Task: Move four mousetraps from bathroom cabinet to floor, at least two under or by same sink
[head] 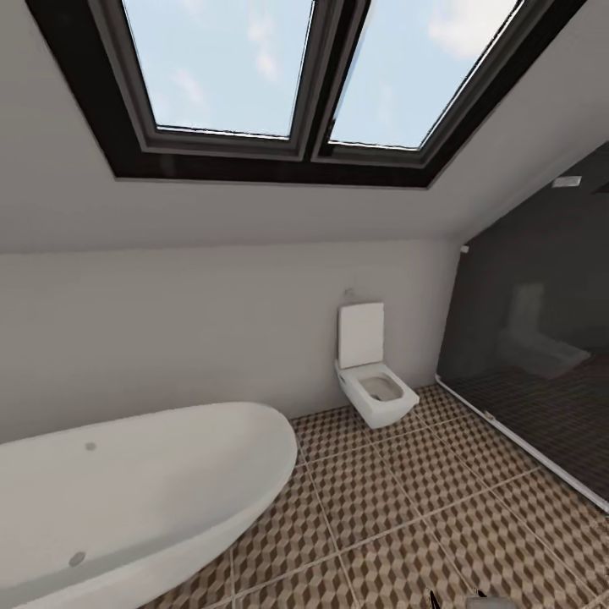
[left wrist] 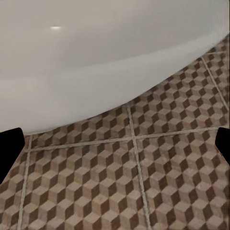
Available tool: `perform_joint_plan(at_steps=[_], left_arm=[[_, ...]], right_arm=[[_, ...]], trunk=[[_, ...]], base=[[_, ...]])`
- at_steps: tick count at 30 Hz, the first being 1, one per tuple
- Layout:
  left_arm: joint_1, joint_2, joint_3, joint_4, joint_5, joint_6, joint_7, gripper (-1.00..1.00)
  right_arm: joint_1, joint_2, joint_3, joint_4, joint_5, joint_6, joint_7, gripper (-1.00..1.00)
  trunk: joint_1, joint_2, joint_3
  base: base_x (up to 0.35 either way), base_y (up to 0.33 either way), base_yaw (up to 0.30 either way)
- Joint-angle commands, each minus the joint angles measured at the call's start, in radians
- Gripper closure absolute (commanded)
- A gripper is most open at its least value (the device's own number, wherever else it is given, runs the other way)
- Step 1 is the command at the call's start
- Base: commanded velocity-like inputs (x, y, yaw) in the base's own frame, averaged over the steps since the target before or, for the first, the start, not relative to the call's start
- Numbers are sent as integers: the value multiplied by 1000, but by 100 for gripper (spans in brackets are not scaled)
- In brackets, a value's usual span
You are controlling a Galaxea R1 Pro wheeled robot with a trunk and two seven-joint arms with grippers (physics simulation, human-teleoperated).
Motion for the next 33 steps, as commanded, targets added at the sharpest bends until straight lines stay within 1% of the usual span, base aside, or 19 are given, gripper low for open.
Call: perform_joint_plan(at_steps=[1,33], left_arm=[[-1,0,-1,4,8,-6,-3,-100],[-1,0,-1,4,8,-6,-3,-100]], right_arm=[[-1,0,8,4,-8,-5,1,-100],[-1,0,8,4,-8,-5,1,-100]], trunk=[[0,-1,0],[0,-1,14]], base=[[0,0,-280],[0,0,-280]])
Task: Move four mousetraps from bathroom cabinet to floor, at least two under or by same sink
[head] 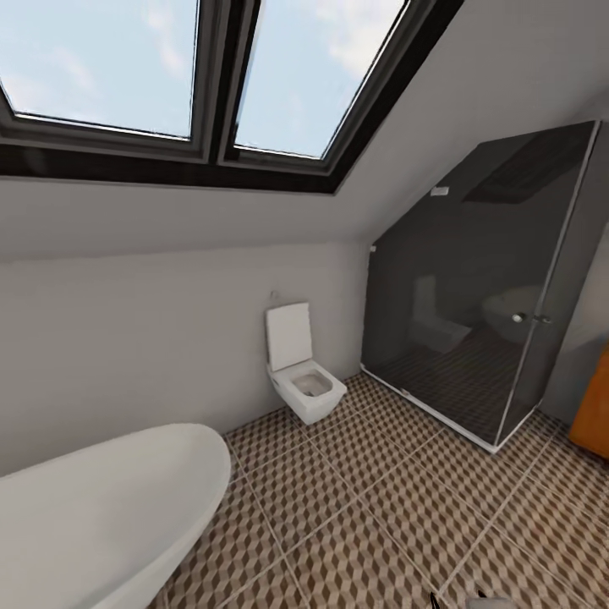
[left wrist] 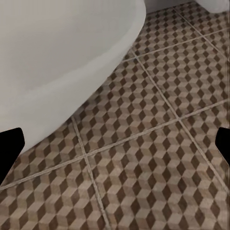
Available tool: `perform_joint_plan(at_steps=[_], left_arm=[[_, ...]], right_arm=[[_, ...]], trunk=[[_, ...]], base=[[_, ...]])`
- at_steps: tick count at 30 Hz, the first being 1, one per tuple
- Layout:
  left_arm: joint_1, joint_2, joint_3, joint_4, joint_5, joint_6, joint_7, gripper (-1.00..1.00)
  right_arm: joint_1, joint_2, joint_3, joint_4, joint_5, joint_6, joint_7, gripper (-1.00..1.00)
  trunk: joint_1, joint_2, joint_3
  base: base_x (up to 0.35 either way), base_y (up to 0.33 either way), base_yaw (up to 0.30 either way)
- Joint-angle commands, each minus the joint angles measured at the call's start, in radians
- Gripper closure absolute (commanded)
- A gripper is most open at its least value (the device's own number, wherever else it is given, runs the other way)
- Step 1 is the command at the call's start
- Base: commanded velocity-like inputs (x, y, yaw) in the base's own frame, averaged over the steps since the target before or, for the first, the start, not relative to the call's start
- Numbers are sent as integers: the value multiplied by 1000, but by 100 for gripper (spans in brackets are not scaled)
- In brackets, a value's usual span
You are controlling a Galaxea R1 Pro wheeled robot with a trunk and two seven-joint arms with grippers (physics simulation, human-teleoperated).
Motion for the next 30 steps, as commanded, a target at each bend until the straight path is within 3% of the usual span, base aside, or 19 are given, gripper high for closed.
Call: perform_joint_plan(at_steps=[1,30], left_arm=[[-1,0,-1,4,8,-6,-3,-100],[-1,0,-1,4,8,-6,-3,-100]], right_arm=[[-1,0,8,4,-8,-5,2,-100],[-2,0,8,4,-8,-5,1,-100]], trunk=[[0,-1,0],[0,-1,15]], base=[[0,0,-279],[0,0,-276]])
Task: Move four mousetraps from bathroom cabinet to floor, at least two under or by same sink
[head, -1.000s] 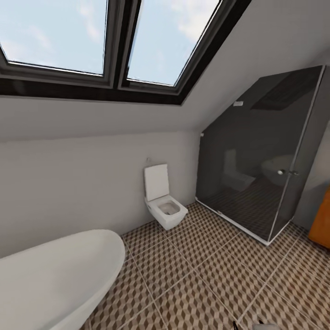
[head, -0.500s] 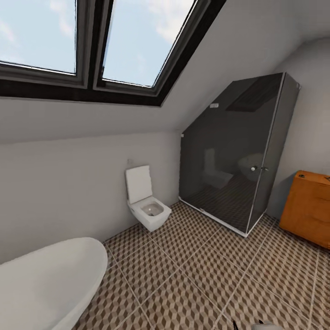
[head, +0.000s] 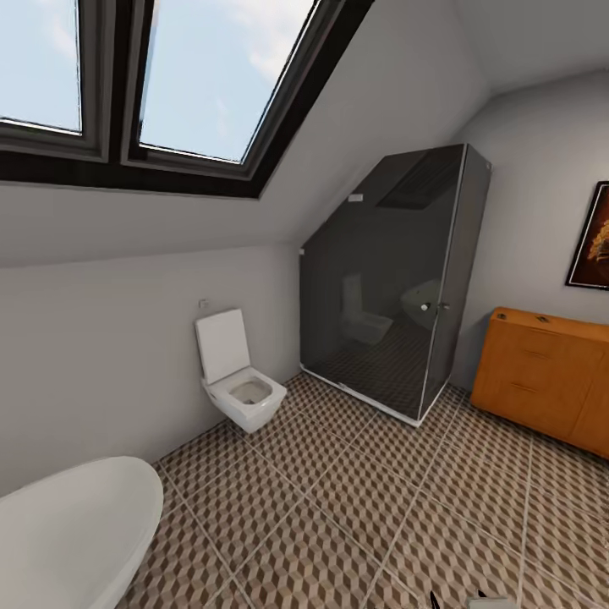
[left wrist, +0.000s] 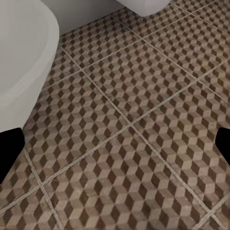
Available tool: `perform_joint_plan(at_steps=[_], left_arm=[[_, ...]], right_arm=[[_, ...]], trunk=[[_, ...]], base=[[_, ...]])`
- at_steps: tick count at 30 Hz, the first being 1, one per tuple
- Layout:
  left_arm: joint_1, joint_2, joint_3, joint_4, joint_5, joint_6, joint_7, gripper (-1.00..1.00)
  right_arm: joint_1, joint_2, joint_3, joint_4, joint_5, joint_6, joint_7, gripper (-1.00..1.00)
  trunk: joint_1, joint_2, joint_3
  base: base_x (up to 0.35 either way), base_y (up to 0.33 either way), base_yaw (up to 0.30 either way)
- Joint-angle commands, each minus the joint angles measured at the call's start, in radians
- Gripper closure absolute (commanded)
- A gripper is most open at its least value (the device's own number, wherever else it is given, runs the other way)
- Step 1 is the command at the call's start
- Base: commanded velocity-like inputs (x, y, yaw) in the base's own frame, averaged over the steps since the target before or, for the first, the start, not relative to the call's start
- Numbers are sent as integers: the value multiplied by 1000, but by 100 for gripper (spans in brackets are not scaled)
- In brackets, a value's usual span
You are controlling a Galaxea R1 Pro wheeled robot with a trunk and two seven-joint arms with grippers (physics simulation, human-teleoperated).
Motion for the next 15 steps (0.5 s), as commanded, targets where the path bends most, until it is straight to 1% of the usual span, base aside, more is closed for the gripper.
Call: perform_joint_plan(at_steps=[1,15], left_arm=[[-1,0,-1,4,8,-6,-3,-100],[-1,0,-1,4,7,-6,-3,-100]], right_arm=[[-1,0,8,4,-8,-5,1,-100],[-2,0,8,4,-8,-3,2,-100]], trunk=[[0,-1,0],[0,-1,8]], base=[[0,0,-275],[0,0,-275]])
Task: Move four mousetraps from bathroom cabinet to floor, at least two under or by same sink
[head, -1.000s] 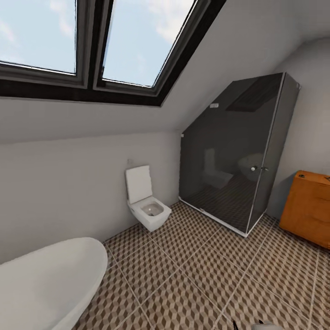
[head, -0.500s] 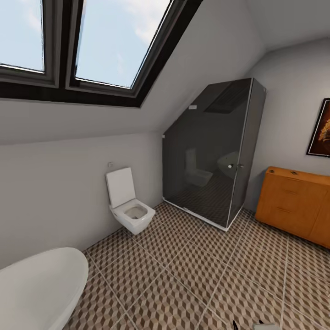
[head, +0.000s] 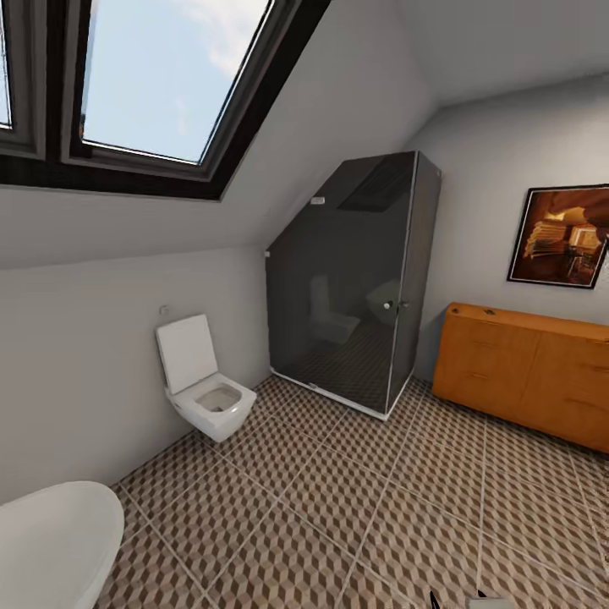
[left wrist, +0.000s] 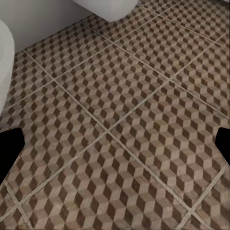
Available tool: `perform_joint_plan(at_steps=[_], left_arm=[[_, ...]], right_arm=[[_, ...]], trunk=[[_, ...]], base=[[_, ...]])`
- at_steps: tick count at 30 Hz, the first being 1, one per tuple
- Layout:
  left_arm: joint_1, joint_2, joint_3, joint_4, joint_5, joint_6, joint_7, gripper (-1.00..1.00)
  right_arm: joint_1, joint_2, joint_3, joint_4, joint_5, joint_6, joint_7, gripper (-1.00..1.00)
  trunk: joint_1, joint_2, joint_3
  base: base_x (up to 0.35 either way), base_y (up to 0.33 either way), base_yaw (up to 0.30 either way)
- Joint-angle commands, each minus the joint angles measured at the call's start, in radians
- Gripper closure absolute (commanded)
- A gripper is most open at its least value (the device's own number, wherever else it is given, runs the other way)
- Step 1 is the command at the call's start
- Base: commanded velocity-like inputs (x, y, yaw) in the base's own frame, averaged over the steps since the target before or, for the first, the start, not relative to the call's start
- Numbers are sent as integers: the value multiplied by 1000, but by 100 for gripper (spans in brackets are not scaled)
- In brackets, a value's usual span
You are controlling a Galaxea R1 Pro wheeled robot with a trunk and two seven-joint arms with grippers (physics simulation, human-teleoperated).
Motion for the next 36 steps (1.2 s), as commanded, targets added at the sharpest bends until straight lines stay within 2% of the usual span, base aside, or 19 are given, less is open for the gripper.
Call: perform_joint_plan(at_steps=[1,36], left_arm=[[-1,0,-1,4,8,-6,-3,-100],[-1,-1,-1,4,7,-6,-3,-100]], right_arm=[[-1,0,8,4,-8,-5,1,-100],[-1,0,9,4,-7,-6,10,-100]], trunk=[[0,-1,0],[0,-1,17]], base=[[0,0,-275],[0,0,-275]])
